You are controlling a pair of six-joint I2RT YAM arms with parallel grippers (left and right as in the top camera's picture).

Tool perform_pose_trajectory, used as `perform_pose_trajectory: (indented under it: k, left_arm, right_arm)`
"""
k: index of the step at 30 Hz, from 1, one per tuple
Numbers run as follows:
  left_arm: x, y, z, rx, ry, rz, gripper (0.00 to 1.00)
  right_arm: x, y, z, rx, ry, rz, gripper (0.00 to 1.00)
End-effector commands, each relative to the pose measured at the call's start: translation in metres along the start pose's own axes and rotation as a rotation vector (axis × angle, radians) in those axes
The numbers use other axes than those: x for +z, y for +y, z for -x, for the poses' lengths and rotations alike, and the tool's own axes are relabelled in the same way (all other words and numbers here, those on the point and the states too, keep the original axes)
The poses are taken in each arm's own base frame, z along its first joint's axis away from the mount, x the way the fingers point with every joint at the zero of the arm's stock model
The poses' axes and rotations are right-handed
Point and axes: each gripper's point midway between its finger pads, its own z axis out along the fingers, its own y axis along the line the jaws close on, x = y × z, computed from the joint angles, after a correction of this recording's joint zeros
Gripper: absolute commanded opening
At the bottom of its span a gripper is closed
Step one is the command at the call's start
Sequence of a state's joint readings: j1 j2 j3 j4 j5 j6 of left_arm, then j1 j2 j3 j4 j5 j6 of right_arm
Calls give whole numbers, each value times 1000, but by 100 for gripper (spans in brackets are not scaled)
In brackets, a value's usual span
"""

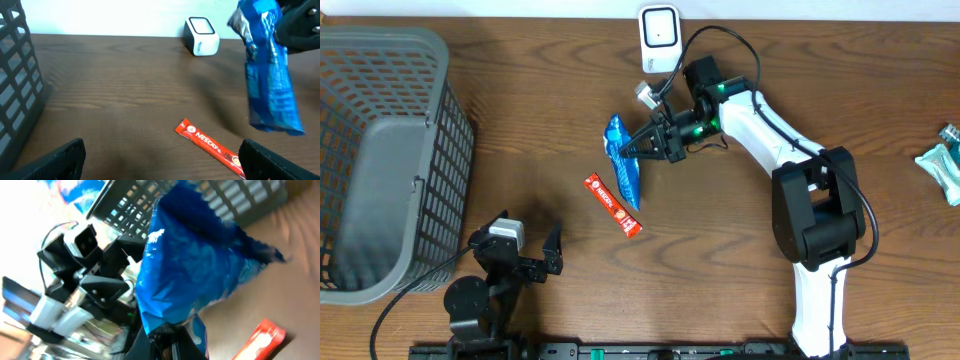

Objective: Scan the item barcode
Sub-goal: 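Lift the Oreo pack and hold it under the scanner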

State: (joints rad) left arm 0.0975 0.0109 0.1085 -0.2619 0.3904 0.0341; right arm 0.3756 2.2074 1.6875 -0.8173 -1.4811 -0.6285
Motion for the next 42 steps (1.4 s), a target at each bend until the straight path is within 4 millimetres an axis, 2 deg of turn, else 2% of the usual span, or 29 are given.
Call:
perform_pose_trajectory:
  k: [1, 13, 14, 16, 17, 19, 20, 21, 22, 25, 26, 27, 29, 31, 33, 35, 38, 40, 42]
  left_arm:
    - [3, 1, -10, 7, 18, -3, 98]
    - [3, 1, -10, 7, 18, -3, 98]
    - [3, 1, -10, 7, 18, -3, 98]
    - [3, 1, -10, 7, 18, -3, 98]
    - [3, 1, -10, 7, 18, -3, 98]
    - [3, 1, -10, 7, 18, -4, 98]
    - [3, 1, -10, 7, 18, -4, 98]
    - [3, 1, -10, 7, 18, -3, 98]
    - [3, 1, -10, 7, 18, -3, 98]
    - [3, 1, -10, 7, 18, -3, 98]
    - [3, 1, -10, 7, 18, -4, 98]
    - [3, 1, -10, 7, 18, -3, 98]
    - [3, 1, -10, 7, 18, -3, 98]
    - [3, 1, -10, 7, 18, -3, 98]
    - [3, 1, -10, 7, 18, -3, 98]
    - [3, 1, -10, 7, 18, -3, 98]
    - [3, 1, -10, 7, 18, -4, 98]
    - [3, 1, -10, 7, 18, -4, 98]
    - [3, 1, -10, 7, 18, -4, 98]
  right_arm:
    - [1, 19, 20, -171, -50, 66, 1]
    - [15, 20, 34, -373, -42, 87, 1]
    - [18, 10, 34, -410, -16, 39, 2]
    - [20, -11, 28, -349, 43, -78, 1]
    - [20, -30, 22, -301, 92, -186, 1]
    - [11, -81, 7, -203, 203, -486, 1]
    - [4, -98, 5, -158, 224, -606, 1]
    - [2, -107, 6, -107, 216, -678, 1]
    - [8, -101, 12, -90, 190, -655, 1]
    - [33, -46, 43, -187, 105, -399, 1]
    - [36, -33, 53, -224, 80, -348, 1]
    - [35, -27, 61, -223, 63, -349, 1]
    - [22, -36, 70, -109, 35, -483, 1]
    - [3, -55, 61, -26, 62, -676, 1]
    - [-24, -77, 41, 46, 135, -910, 1]
    - [-50, -90, 20, 103, 216, -1093, 1]
    - [-87, -92, -22, 176, 413, -1289, 1]
    - [-100, -88, -41, 212, 505, -1339, 1]
    - [-102, -89, -55, 231, 553, -1336, 1]
